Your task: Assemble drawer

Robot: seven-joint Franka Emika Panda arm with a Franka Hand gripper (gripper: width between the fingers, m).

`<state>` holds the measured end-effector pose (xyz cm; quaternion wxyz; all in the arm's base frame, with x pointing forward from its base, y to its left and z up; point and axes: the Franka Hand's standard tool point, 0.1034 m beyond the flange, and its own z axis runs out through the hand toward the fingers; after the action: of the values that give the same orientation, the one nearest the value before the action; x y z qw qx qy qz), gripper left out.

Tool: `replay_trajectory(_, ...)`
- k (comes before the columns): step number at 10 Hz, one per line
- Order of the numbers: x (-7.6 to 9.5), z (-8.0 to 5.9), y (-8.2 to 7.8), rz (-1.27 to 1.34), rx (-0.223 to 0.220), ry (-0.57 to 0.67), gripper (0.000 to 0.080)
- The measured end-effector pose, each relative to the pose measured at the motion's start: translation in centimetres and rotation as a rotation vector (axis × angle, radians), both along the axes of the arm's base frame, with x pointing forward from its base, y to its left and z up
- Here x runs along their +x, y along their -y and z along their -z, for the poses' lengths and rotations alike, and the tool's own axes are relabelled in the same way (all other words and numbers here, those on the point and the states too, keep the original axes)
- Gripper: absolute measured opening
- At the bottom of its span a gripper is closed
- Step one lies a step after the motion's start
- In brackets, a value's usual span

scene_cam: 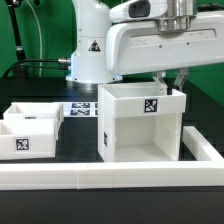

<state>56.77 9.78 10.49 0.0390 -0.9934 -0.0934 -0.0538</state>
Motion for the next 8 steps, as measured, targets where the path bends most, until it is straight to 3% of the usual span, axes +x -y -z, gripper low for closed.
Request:
replay_trajectory(4,0.2,0.1,0.0,0.2,0.026,-0.004,0.0038)
replay_trajectory(7,2.1,-0.1,1.7,0.332,0.051,0.046,0.004)
replay_trajectory(8,2.1,-0.1,1.5,0.412,0.065,0.04,0.004)
